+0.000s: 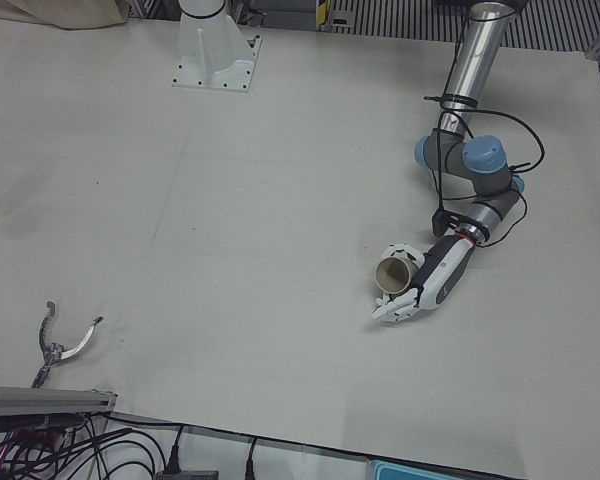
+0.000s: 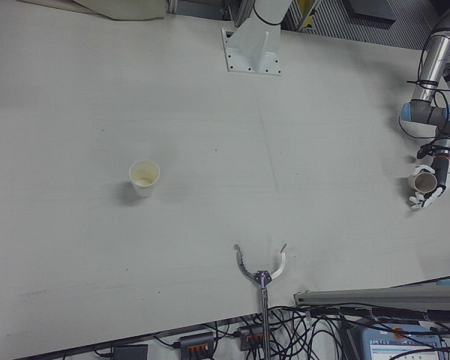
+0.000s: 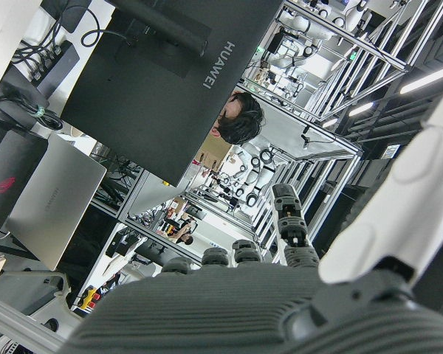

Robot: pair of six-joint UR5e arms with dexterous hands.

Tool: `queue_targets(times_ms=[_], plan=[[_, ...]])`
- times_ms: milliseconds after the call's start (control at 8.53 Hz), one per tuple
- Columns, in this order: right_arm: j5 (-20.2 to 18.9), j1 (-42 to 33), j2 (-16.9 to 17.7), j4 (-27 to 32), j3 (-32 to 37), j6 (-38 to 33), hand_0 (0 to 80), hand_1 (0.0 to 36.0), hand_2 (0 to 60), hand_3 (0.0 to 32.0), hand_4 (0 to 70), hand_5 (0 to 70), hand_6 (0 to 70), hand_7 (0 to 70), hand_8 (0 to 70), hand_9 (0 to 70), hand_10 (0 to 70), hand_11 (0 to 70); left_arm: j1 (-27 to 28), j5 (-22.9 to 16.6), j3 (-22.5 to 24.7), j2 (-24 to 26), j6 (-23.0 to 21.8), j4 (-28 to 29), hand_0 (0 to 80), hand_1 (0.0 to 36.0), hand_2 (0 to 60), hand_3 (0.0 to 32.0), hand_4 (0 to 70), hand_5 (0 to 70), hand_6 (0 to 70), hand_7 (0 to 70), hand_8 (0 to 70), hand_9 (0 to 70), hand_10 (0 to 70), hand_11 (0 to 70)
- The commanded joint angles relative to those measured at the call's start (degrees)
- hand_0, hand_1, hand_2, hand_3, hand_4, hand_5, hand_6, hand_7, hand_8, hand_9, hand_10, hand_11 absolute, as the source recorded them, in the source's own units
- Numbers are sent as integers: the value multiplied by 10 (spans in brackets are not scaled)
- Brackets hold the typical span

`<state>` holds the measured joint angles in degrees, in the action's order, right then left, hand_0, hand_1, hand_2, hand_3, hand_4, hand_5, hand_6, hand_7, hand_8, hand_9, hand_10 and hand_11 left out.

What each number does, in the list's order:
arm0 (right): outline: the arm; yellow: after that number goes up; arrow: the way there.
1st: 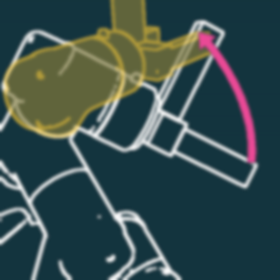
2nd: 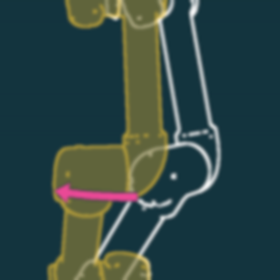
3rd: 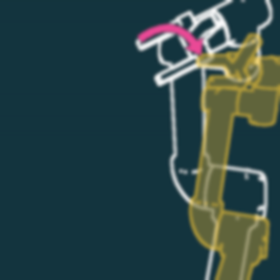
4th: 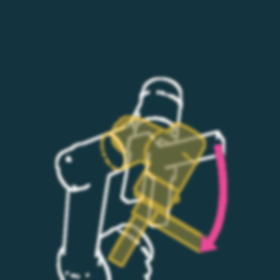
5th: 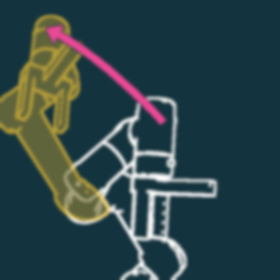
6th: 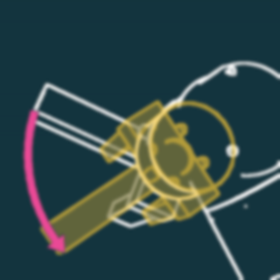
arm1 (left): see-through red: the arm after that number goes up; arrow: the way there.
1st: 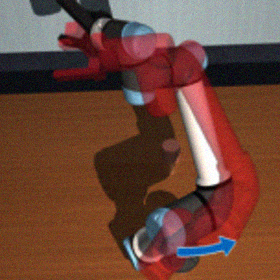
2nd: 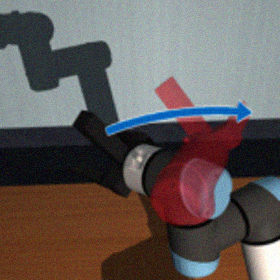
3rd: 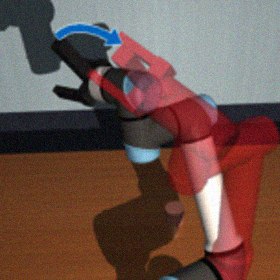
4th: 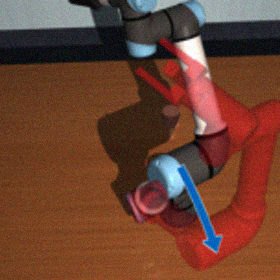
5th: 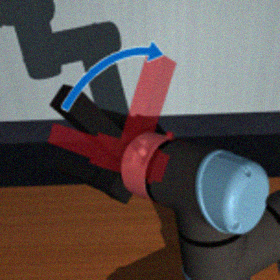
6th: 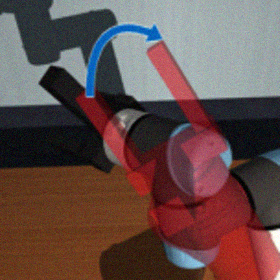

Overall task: Pour water
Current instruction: 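Lift the held cup upward with the left hand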

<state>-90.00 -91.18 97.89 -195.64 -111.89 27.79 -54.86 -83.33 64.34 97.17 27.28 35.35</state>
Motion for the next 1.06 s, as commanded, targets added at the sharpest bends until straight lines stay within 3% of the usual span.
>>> queue_targets(times_ms=[0, 117, 235, 352, 586, 821, 938], plan=[[0, 0, 0, 0, -3, -2, 424, 34, 0, 0, 89, 102, 24, 62, 30, 0, 0, 0, -4, 36, 5, -5, -50, -5, 425, 225, 600, 0, 290, 0, 251, 643, 243, 417, 140, 212], [0, -1, 0, -1, -7, -4, 426, 35, 0, 0, 89, 103, 24, 63, 29, 0, 0, 0, -4, 57, 31, -17, -69, -5, 396, 244, 600, 0, 280, 0, 248, 646, 232, 405, 145, 220], [0, -2, 0, -1, -10, -5, 429, 37, 0, 0, 91, 107, 25, 66, 29, 0, 0, 0, -4, 69, 57, -31, -87, -5, 109, 319, 600, 0, 269, 0, 240, 645, 217, 387, 147, 223], [0, -3, 0, -1, -11, -6, 431, 38, 0, 0, 91, 109, 27, 68, 28, 0, 0, 0, -3, 93, 59, -30, -128, -3, 0, 359, 600, 0, 274, 0, 230, 636, 218, 389, 135, 204], [0, -3, -2, -1, -10, -12, 434, 43, 0, 0, 93, 110, 29, 70, 23, 0, 0, 0, -4, 126, 61, -32, -184, 11, 0, 360, 600, 0, 280, 0, 252, 686, 239, 418, 129, 197], [0, 0, -3, -1, -5, -13, 436, 47, 0, 0, 93, 104, 29, 68, 19, 0, 0, 0, -5, 147, 107, -47, -194, 6, 0, 360, 600, 0, 285, 0, 249, 667, 251, 430, 100, 156], [1, 1, -5, -2, 1, -13, 438, 49, 0, 0, 95, 105, 30, 71, 18, 0, 0, 0, -5, 170, 119, -47, -194, 6, 0, 360, 600, 0, 288, 0, 261, 692, 270, 454, 106, 166]])
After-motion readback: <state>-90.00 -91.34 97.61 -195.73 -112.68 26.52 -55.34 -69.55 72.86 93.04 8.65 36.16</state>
